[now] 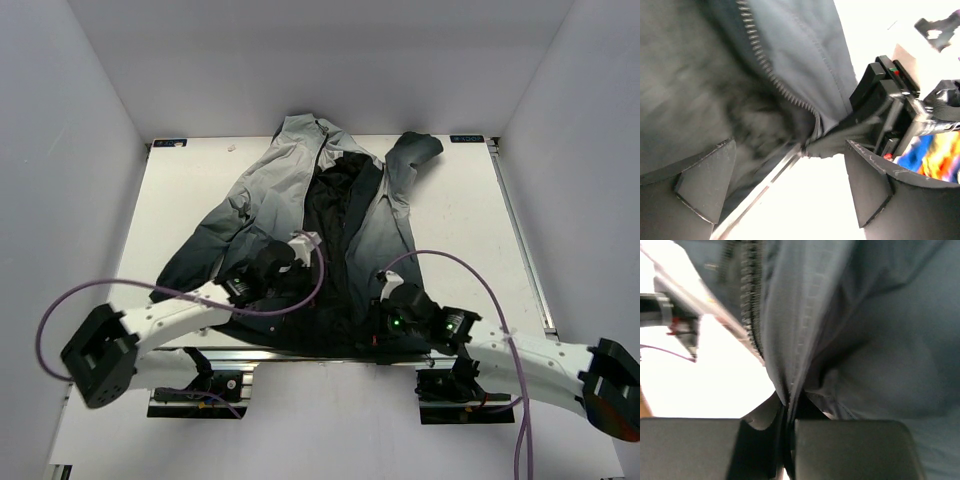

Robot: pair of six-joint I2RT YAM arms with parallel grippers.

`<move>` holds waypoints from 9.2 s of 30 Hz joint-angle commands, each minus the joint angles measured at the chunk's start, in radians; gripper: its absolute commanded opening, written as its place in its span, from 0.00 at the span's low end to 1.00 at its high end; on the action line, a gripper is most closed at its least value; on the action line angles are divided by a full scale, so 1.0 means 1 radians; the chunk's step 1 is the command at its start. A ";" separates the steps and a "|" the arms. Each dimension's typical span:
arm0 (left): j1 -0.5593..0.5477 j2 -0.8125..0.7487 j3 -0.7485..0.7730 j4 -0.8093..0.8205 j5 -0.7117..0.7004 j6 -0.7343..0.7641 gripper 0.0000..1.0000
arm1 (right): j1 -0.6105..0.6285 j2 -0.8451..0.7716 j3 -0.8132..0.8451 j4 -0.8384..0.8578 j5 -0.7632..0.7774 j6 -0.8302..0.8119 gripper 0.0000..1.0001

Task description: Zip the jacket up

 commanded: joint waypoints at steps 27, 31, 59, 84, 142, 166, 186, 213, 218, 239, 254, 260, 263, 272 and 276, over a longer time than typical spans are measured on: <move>0.101 -0.019 0.045 -0.394 -0.287 -0.048 0.98 | -0.523 0.597 0.361 -0.033 -0.014 -0.377 0.00; 0.097 0.026 0.053 -0.341 -0.204 -0.045 0.98 | -0.522 0.497 0.309 -0.059 -0.032 -0.373 0.00; -0.095 0.342 0.206 -0.567 -0.483 -0.067 0.48 | -0.522 0.311 0.225 -0.112 0.030 -0.354 0.00; -0.124 0.463 0.286 -0.634 -0.564 -0.053 0.26 | -0.522 0.301 0.180 -0.106 0.101 -0.334 0.00; -0.124 -0.137 -0.072 0.383 -0.258 -0.148 0.00 | -0.597 0.069 0.033 0.497 -0.648 -0.204 0.00; -0.124 -0.079 -0.121 0.211 -0.382 -0.118 0.00 | -0.534 0.167 -0.048 0.080 -0.324 -0.339 0.28; -0.122 -0.048 -0.095 0.197 -0.359 -0.096 0.00 | -0.502 0.109 -0.070 -0.006 -0.282 -0.334 0.12; -0.124 -0.059 -0.035 0.171 -0.344 -0.038 0.00 | -0.502 0.035 0.062 0.231 -0.448 -0.298 0.00; -0.124 -0.097 0.036 0.125 -0.434 0.007 0.00 | -0.502 0.032 0.157 0.416 -0.589 -0.248 0.00; -0.124 -0.108 0.074 0.234 -0.288 0.042 0.00 | -0.499 0.093 0.140 0.416 -0.545 -0.288 0.00; -0.136 -0.143 0.048 0.182 -0.262 0.048 0.00 | -0.497 -0.012 0.117 0.533 -0.365 -0.245 0.00; -0.136 -0.258 0.047 0.127 -0.382 0.083 0.00 | -0.497 -0.116 0.084 0.482 -0.356 -0.247 0.00; -0.136 -0.290 0.039 0.117 -0.416 0.082 0.00 | -0.497 -0.144 0.070 0.488 -0.374 -0.244 0.00; -0.136 -0.274 0.036 0.160 -0.465 0.090 0.00 | -0.497 -0.120 0.059 0.557 -0.509 -0.207 0.00; -0.136 -0.250 0.042 0.186 -0.456 0.085 0.00 | -0.497 -0.098 0.033 0.673 -0.563 -0.144 0.00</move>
